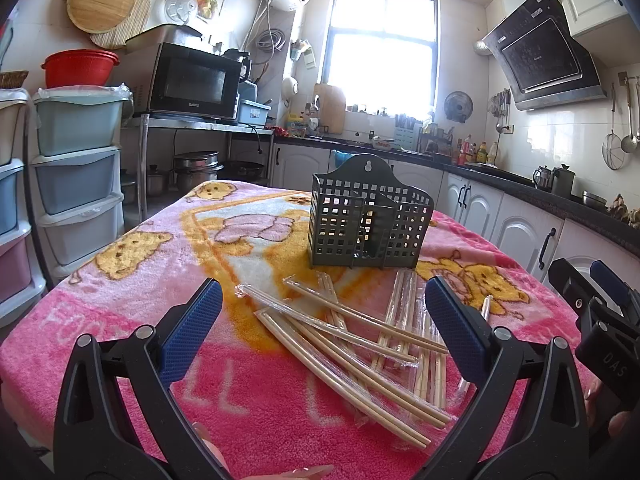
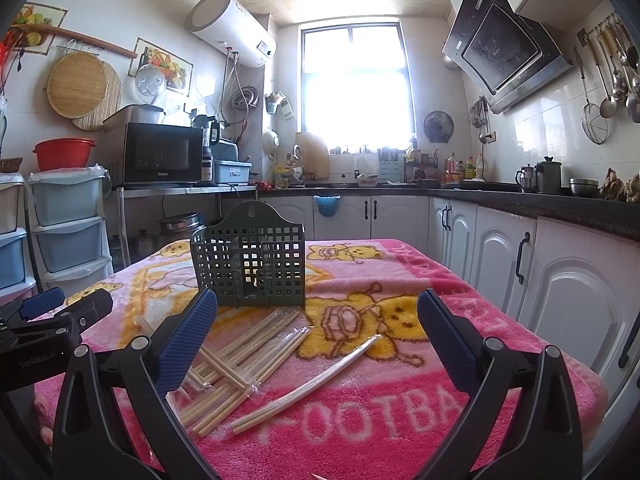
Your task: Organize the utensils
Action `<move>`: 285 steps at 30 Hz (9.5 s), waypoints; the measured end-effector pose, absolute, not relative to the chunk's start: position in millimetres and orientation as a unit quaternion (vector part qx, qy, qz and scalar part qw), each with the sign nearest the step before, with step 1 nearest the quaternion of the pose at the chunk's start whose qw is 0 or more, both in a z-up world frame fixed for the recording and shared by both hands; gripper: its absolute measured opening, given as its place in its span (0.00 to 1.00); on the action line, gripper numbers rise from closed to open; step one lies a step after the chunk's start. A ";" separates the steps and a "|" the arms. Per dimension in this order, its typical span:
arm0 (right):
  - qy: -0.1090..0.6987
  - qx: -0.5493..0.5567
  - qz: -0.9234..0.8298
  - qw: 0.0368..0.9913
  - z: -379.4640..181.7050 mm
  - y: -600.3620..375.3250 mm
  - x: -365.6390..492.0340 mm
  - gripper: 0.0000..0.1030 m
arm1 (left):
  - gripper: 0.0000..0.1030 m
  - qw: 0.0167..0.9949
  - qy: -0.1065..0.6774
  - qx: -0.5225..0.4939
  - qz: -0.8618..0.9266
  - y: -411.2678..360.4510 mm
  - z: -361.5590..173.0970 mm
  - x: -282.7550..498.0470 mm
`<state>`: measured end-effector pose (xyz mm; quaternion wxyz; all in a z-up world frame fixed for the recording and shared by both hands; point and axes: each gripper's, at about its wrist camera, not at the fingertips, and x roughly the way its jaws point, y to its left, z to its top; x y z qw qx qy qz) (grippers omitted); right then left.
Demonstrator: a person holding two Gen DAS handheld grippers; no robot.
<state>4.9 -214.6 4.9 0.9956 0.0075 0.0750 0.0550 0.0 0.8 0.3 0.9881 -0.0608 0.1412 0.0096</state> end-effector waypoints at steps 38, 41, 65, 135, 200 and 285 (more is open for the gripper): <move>0.200 -0.027 0.148 0.968 10.9 -180.1 78.5 0.94 | 0.91 0.970 0.212 -0.122 0.009 64.4 19.1 53.3; 0.227 -0.028 0.143 0.963 9.3 -183.0 94.6 0.94 | 0.91 0.963 0.242 -0.122 0.004 64.6 16.1 70.4; 0.412 0.019 0.139 0.901 -34.3 -195.0 189.6 0.48 | 0.60 0.860 0.441 -0.250 -0.060 100.1 -44.5 162.8; 0.261 0.057 0.188 0.945 101.5 -236.0 204.6 0.05 | 0.03 0.933 0.279 -0.124 -0.189 27.6 110.8 184.7; 0.126 0.092 0.133 0.979 132.0 -207.2 307.6 0.05 | 0.03 0.967 0.203 -0.058 -0.145 -21.8 121.6 291.0; 0.333 -0.012 0.194 0.923 4.5 -194.6 152.3 0.71 | 0.90 0.921 0.345 -0.164 -0.079 67.4 15.7 151.9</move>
